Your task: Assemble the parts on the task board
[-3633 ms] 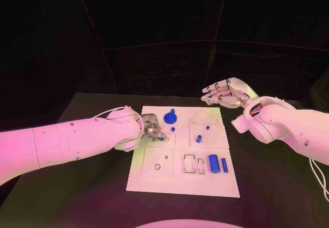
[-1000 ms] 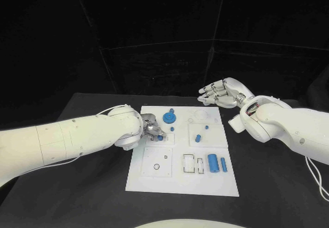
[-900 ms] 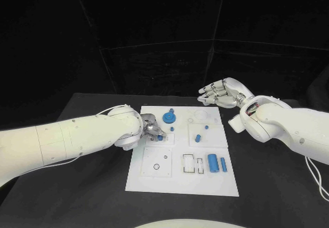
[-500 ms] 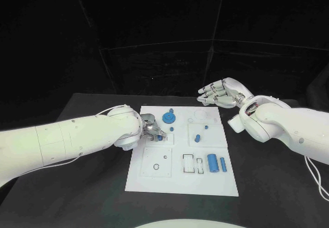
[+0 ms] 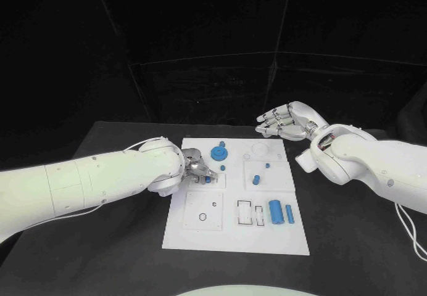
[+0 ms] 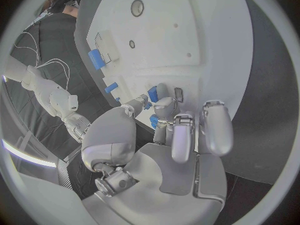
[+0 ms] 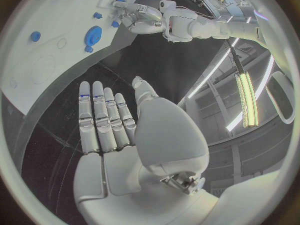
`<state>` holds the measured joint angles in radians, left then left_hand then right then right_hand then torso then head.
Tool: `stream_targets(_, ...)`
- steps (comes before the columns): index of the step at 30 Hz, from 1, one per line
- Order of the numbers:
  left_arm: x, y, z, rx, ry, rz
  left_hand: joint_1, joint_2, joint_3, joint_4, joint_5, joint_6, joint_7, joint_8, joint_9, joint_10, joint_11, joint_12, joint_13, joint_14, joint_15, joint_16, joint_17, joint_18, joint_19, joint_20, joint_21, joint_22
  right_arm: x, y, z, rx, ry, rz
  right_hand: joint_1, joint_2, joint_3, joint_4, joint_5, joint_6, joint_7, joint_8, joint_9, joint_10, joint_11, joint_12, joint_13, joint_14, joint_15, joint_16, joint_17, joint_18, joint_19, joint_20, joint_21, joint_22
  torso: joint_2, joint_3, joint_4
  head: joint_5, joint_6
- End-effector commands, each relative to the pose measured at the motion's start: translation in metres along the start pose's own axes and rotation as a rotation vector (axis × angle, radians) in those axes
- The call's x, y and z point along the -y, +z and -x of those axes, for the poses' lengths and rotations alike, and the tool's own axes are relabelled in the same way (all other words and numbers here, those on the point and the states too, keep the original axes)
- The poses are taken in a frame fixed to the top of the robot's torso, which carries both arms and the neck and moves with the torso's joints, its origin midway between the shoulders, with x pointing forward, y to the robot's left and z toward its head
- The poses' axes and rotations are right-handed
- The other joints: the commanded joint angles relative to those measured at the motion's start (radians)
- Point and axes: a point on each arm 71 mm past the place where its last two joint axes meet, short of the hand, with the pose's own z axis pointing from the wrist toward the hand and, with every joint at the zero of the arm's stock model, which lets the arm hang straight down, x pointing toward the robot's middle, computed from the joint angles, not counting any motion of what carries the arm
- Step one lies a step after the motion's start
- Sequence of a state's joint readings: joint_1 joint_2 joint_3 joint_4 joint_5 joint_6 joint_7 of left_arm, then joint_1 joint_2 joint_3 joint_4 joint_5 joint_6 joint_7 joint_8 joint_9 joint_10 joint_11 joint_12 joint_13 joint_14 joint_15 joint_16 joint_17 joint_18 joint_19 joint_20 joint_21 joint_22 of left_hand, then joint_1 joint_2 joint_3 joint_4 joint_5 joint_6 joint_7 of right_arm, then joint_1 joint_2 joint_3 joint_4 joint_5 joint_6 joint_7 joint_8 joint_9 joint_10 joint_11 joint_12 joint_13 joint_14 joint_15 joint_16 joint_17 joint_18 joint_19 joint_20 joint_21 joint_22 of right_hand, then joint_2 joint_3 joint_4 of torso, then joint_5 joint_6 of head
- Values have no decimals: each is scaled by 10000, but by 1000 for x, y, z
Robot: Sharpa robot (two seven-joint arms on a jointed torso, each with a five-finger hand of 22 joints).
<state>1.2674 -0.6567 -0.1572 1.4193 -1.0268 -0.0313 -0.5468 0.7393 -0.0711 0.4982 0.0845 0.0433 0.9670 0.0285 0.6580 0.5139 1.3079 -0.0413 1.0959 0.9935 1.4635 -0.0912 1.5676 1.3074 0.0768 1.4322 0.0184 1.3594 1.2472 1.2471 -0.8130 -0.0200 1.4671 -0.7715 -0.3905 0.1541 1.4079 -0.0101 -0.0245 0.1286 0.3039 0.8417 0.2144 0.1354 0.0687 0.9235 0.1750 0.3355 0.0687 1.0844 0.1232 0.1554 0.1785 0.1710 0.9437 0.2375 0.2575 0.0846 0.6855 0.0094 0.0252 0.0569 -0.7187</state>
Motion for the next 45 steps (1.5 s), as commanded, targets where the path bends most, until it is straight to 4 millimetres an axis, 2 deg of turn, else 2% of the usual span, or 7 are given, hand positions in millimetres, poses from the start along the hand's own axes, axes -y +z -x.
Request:
stream_targets(1, 0, 0, -1, -6, -61, -63, -71, -30, -91, 14, 28, 76, -20, -65, 17, 57, 5, 48, 2, 1073, -67, 32, 2634, -89, 23, -63, 19, 7, -2, 1, 0, -71, -8, 89, -21, 45, -6, -38, 38, -69, 243, 54, 11, -65, 31, 35, -10, -44, 43, -34, -15, 119, 65, -21, -53, -10, -4, 6, 4, 0, 7)
stream_targets(10, -1, -6, 6, 207, -228, -160, -103, -117, -330, 88, 28, 67, -20, -82, 13, 30, 3, 4, -43, 1073, -70, 32, 2634, -81, 9, -68, -8, -24, -1, 1, 0, -68, -13, 81, -21, 45, -6, -38, 38, -69, 243, 54, 11, -65, 31, 35, -10, -44, 43, -34, -15, 119, 65, -21, -53, -10, 3, -5, -4, -23, 28)
stream_targets(18, 16, -22, 42, 783, -706, -752, -138, -629, -1616, 410, 41, -15, 20, -129, 9, -105, 39, -161, -222, 1073, -42, 32, 2634, -59, -32, -44, -97, -114, 0, 2, 0, -58, -25, 61, -32, 49, -14, -41, 37, -77, 245, 57, 10, -80, 35, 41, -21, -56, 48, -43, -35, 119, 66, -18, -79, -24, 6, -2, -3, -27, 68)
stream_targets(24, 19, -30, 65, 322, -548, -645, 304, -534, -2440, 649, 39, -266, 112, -279, -45, -340, 122, -425, -513, 1073, 15, 32, 2634, -30, -108, 2, -227, -254, 0, 4, 0, -61, -29, 57, -32, 49, -14, -41, 37, -77, 245, 57, 10, -80, 35, 41, -21, -56, 48, -43, -35, 119, 66, -18, -79, -24, 7, 4, -11, -21, 64)
stream_targets(28, 10, -29, 83, -185, -185, -45, 847, -335, -2881, 682, 42, -526, 256, -511, -178, -698, 250, -820, -940, 1073, 127, 32, 2634, 36, -297, 92, -499, -585, 0, 4, -1, -63, -31, 56, -32, 49, -14, -41, 37, -77, 245, 57, 10, -80, 35, 41, -21, -56, 48, -43, -35, 119, 66, -18, -79, -24, 5, 7, -6, -27, 69)
stream_targets(36, -7, -14, 110, -83, 169, 879, 1638, 160, -3265, 642, 52, -830, 461, -921, -496, -960, 422, -1035, -1225, 1073, 280, 32, 2634, 72, -388, 245, -644, -726, 0, 5, -2, -80, -25, 72, -32, 49, -14, -41, 37, -77, 245, 57, 10, -80, 35, 41, -21, -56, 48, -43, -35, 119, 66, -18, -79, -24, 17, -13, -2, -4, 97)
stream_targets(45, -10, 5, 123, 152, 723, 1382, 1772, 352, -3627, 797, 47, -710, 461, -978, -613, -895, 426, -919, -1151, 1073, 294, 32, 2634, 57, -324, 280, -571, -602, -1, 6, -3, -105, -15, 105, -38, 54, -17, -41, 38, -82, 246, 58, 9, -87, 37, 45, -26, -60, 49, -47, -45, 119, 67, -16, -91, -31, 17, -14, -16, 24, 55)
